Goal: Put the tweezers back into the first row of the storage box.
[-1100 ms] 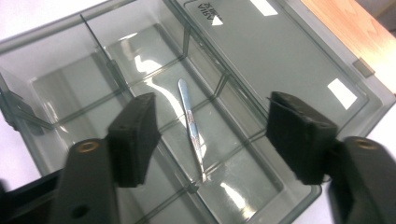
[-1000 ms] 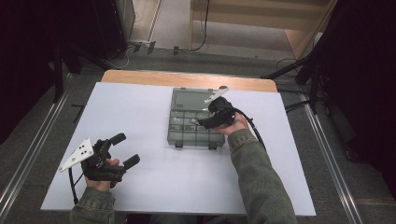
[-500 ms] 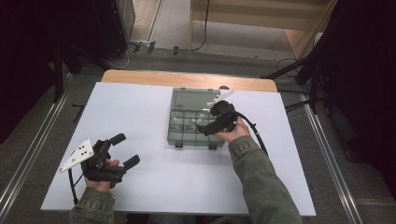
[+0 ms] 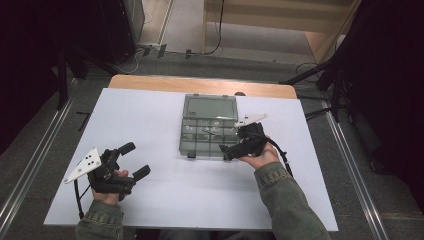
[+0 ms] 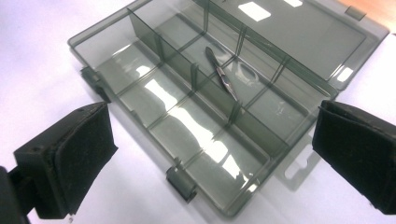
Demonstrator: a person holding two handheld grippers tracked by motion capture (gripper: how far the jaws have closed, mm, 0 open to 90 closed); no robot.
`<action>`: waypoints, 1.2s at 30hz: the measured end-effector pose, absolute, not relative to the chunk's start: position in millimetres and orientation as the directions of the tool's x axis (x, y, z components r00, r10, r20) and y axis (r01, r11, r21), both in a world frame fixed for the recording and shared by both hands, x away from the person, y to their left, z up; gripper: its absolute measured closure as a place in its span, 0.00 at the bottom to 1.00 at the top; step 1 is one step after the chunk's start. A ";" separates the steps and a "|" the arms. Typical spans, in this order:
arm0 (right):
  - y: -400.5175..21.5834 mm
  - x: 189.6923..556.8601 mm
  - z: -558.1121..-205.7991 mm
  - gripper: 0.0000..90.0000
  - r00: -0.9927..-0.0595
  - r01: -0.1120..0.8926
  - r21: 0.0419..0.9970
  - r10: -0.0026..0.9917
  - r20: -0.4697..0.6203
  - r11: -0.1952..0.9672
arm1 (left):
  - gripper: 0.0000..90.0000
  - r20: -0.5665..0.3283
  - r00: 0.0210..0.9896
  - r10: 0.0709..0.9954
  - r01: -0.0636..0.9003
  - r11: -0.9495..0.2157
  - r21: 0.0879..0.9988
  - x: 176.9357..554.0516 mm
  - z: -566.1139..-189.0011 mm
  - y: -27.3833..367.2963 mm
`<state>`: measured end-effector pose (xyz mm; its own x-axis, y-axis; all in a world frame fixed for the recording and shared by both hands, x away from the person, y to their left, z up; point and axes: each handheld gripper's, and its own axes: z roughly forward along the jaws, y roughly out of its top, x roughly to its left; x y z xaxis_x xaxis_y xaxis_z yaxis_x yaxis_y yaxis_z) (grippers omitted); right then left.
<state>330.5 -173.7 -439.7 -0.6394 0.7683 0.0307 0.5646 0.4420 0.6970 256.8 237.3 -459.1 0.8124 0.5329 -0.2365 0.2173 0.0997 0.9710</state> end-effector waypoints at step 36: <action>-252.7 244.7 -456.8 0.00 -0.515 0.483 0.846 0.855 0.066 0.226 | 0.00 -0.245 0.809 0.534 0.227 0.101 0.969 259.4 -460.7 234.6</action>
